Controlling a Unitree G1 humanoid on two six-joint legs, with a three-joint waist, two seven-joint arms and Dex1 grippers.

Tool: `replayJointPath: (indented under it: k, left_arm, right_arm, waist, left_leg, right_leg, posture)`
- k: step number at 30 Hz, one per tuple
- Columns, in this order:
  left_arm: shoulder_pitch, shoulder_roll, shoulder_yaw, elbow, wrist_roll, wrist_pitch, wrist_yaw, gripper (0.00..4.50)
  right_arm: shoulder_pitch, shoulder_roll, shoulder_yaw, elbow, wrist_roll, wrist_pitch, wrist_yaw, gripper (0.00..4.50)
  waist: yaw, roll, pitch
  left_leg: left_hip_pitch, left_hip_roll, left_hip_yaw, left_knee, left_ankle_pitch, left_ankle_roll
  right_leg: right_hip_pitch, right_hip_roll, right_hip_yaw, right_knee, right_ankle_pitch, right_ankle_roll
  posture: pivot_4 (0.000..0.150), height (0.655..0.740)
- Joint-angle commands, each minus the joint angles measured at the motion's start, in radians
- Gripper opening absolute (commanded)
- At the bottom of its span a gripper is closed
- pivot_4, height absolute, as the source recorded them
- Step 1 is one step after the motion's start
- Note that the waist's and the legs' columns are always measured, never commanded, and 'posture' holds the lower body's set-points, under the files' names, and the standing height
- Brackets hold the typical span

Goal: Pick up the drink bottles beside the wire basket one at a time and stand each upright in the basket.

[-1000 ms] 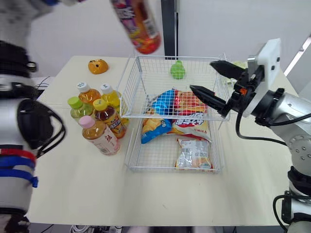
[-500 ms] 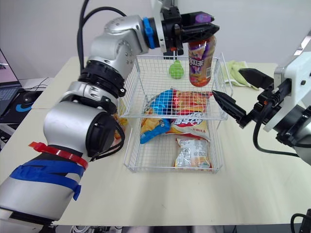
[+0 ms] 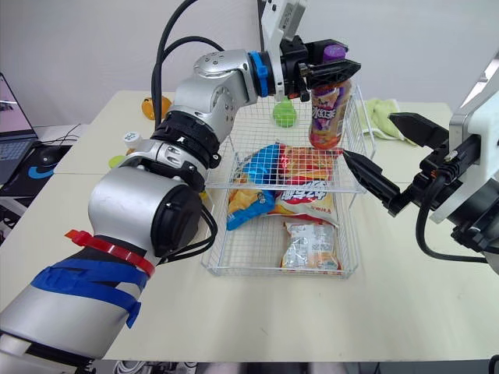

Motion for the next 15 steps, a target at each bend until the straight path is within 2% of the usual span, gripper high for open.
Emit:
replayJointPath:
  k: [1, 3, 11, 15]
  left_arm:
    - [-0.060, 0.015, 0.058, -0.027, -0.040, 0.001, -0.026, 3.76]
    - [-0.065, 0.036, 0.078, -0.031, -0.046, 0.009, -0.026, 4.41]
    - [0.020, 0.213, 0.130, -0.149, -0.081, 0.078, -0.108, 4.46]
    - [0.129, 0.335, 0.155, -0.273, -0.085, 0.131, -0.039, 4.46]
  right_arm:
    - [-0.004, -0.021, -0.024, -0.002, 0.013, -0.047, 0.009, 4.50]
    - [-0.009, -0.025, -0.009, 0.009, 0.012, -0.061, 0.022, 4.50]
    - [-0.051, -0.033, 0.103, 0.048, -0.013, -0.108, 0.122, 4.50]
    - [-0.112, -0.019, 0.197, 0.070, -0.016, -0.136, 0.235, 4.50]
  waist:
    - [0.000, 0.000, 0.000]
    - [0.000, 0.000, 0.000]
    - [-0.010, 0.001, 0.000]
    - [-0.010, 0.001, 0.000]
  left_leg:
    - [0.000, 0.000, 0.000, 0.000, 0.000, 0.000]
    - [0.000, 0.000, 0.000, 0.000, 0.000, 0.000]
    - [0.002, 0.002, 0.001, 0.000, 0.000, 0.000]
    - [0.002, 0.002, 0.000, 0.001, 0.000, 0.000]
  right_leg:
    - [0.000, 0.000, 0.000, 0.000, 0.000, 0.000]
    - [0.000, 0.000, 0.000, 0.000, 0.000, 0.000]
    - [0.000, 0.002, 0.001, 0.001, 0.000, 0.000]
    - [0.000, 0.002, 0.000, 0.001, 0.000, 0.000]
  posture:
    - [0.150, 0.7400]
    - [0.150, 0.7400]
    - [0.150, 0.7400]
    - [0.150, 0.7400]
